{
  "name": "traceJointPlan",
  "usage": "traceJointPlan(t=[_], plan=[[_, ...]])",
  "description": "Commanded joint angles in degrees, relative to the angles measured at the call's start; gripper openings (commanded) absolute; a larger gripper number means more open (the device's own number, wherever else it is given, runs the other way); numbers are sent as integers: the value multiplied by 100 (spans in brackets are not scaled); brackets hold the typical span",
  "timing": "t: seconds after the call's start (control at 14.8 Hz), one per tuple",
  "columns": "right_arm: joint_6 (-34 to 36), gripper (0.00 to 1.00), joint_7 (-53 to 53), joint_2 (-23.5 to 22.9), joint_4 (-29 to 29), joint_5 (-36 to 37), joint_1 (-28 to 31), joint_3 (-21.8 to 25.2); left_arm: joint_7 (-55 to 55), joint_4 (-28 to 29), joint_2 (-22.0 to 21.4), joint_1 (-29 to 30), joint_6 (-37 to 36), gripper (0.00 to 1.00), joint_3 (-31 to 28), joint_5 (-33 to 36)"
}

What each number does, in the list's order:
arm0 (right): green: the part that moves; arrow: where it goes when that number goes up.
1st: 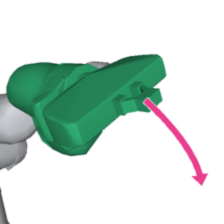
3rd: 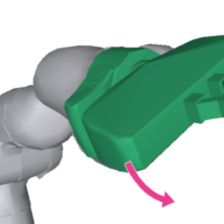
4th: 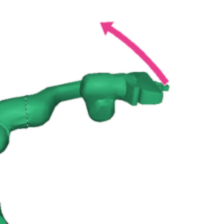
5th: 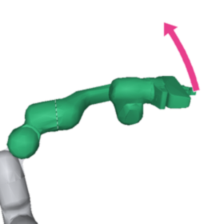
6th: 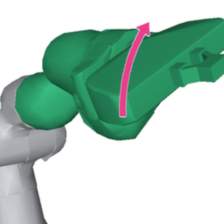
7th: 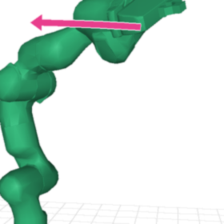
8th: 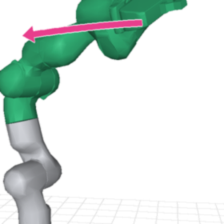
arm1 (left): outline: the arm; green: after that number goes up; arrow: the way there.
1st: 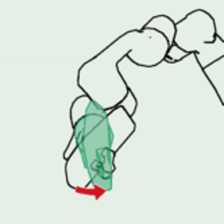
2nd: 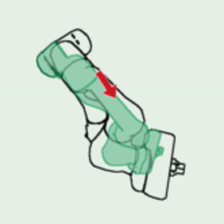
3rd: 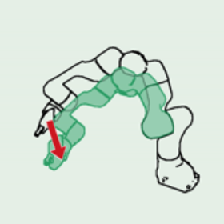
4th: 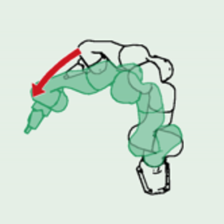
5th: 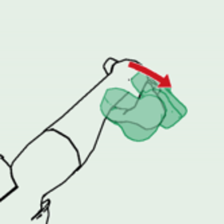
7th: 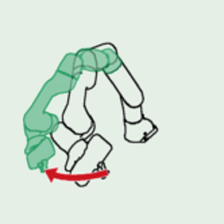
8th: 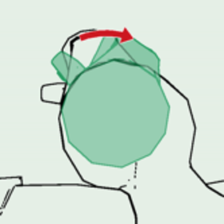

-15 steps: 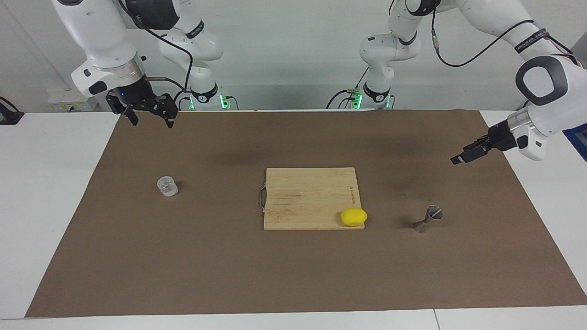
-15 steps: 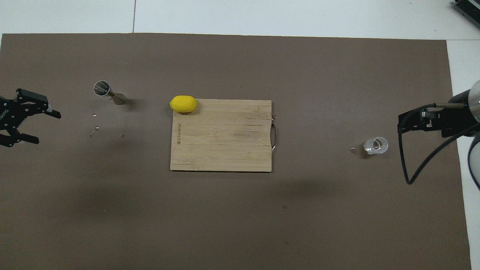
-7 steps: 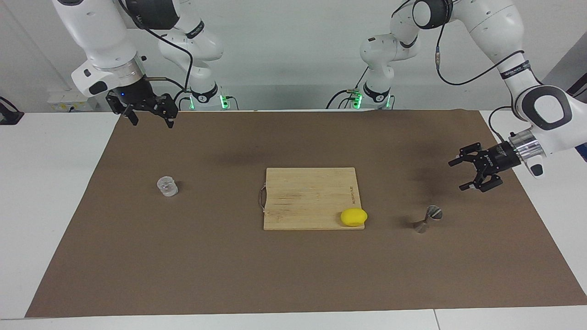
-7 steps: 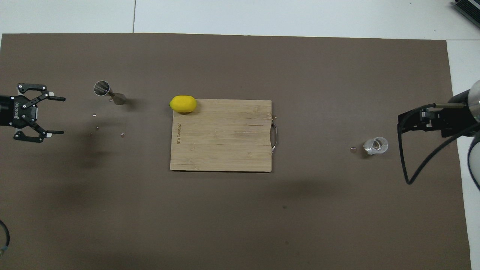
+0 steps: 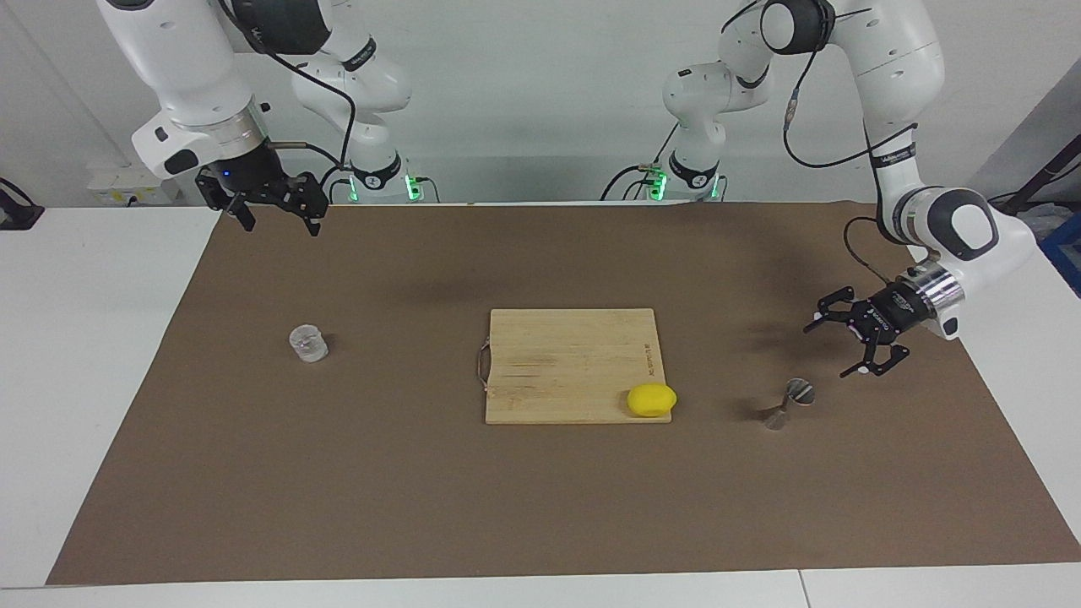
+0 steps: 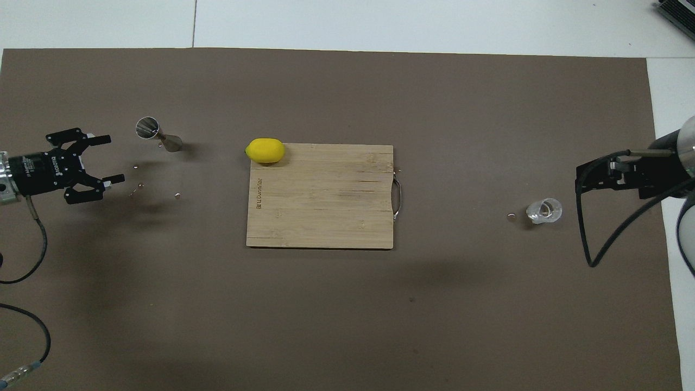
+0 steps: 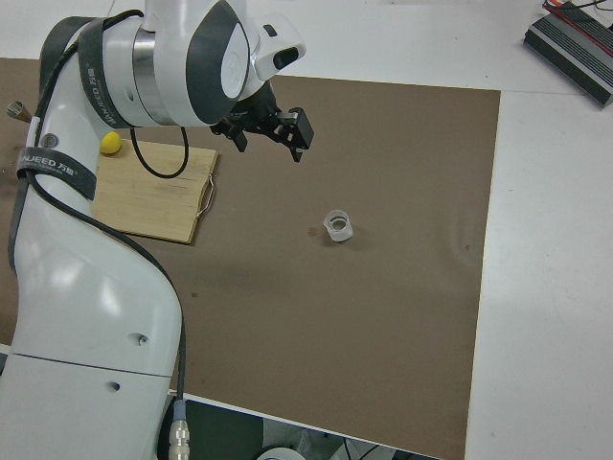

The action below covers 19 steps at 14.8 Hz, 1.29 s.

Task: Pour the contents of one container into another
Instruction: 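Close the left gripper around the dark metal cup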

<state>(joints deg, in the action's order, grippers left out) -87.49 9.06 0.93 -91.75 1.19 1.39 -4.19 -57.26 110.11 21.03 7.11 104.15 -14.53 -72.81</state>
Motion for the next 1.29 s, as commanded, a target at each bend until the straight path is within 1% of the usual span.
traceJointPlan(t=[0.0, 0.14, 0.2, 0.47, 0.61, 0.74, 0.95, 1.22], plan=[[39, 100, 87, 4, -1, -5, 19, -29, -101, 309, -117, -105, 264, 100, 38, -549], [39, 100, 95, 4, -1, -5, 19, -29, -74, 239, 76, -61, 211, 100, 91, -787], [39, 100, 87, 4, -1, -5, 19, -29, -74, 204, 95, -44, 211, 100, 143, -805], [39, 100, 87, 4, -1, -5, 19, -29, -48, 99, 138, -114, 421, 100, 266, -1314], [39, 100, 95, 4, -1, -5, 19, -29, -48, 72, 156, -123, 588, 100, 363, -1324], [39, 100, 95, 4, -9, -5, 19, -29, -48, -112, 331, -131, 624, 100, 363, -1341], [39, 100, 95, 12, -18, -5, 19, -29, -48, -314, 428, -105, 765, 100, 512, -1438], [30, 100, 95, 12, -18, -5, 19, -29, -39, -315, 464, -131, 888, 100, 530, -1473]])
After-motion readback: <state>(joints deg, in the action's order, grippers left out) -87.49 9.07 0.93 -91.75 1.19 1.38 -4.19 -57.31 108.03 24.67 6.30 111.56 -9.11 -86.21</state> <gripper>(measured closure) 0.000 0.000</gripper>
